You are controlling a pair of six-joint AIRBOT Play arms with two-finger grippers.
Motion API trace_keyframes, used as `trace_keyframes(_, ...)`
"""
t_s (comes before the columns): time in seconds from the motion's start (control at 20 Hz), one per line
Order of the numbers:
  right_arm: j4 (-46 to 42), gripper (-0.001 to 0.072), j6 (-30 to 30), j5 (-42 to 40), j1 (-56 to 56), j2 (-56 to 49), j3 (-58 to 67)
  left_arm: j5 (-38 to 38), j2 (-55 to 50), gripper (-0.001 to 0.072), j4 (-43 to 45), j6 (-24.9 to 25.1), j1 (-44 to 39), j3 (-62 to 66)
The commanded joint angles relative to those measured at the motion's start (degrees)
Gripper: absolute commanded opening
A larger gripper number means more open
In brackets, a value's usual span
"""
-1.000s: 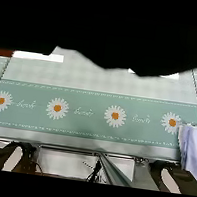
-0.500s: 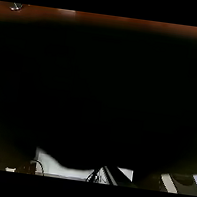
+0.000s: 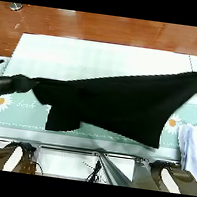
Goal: Fold the shirts.
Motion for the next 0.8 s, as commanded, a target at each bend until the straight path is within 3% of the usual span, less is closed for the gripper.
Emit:
trace_keyframes(0.0,1.8,0.0019,-0.1,-10.6,0.0,-15.9,0.7,12.4,-15.6,0.0031,-6.3,5.1,-2.7,0.6)
trace_keyframes(0.3,13.1,0.002,-0.3,-11.6,0.0,-43.4,20.8,15.5,-44.6,0.0031,-6.5,4.3,-9.0,22.5)
trace_keyframes(0.45,19.6,0.0021,-0.3,-11.8,0.0,-51.4,26.9,11.7,-53.1,0.0035,-6.7,3.5,-9.8,31.7)
trace_keyframes(0.55,22.8,0.0022,-0.2,-12.4,-0.6,-53.7,27.3,8.0,-55.7,0.0085,-6.7,3.5,-9.6,35.2)
trace_keyframes(0.6,24.3,0.0123,0.4,-11.9,-1.6,-54.2,27.3,5.4,-56.1,0.0186,-6.6,3.3,-9.1,36.4)
trace_keyframes(0.65,25.5,0.0408,0.5,-10.9,-3.0,-54.3,27.3,2.6,-56.0,0.0515,-6.1,3.3,-8.1,37.4)
trace_keyframes(0.7,26.9,0.0632,0.2,-8.7,-5.1,-54.0,27.3,-1.4,-56.0,0.0703,-4.4,3.2,-6.7,38.8)
trace_keyframes(0.75,27.9,0.062,0.1,-5.3,-7.4,-53.4,27.3,-6.6,-56.0,0.0703,-0.9,3.3,-4.8,40.6)
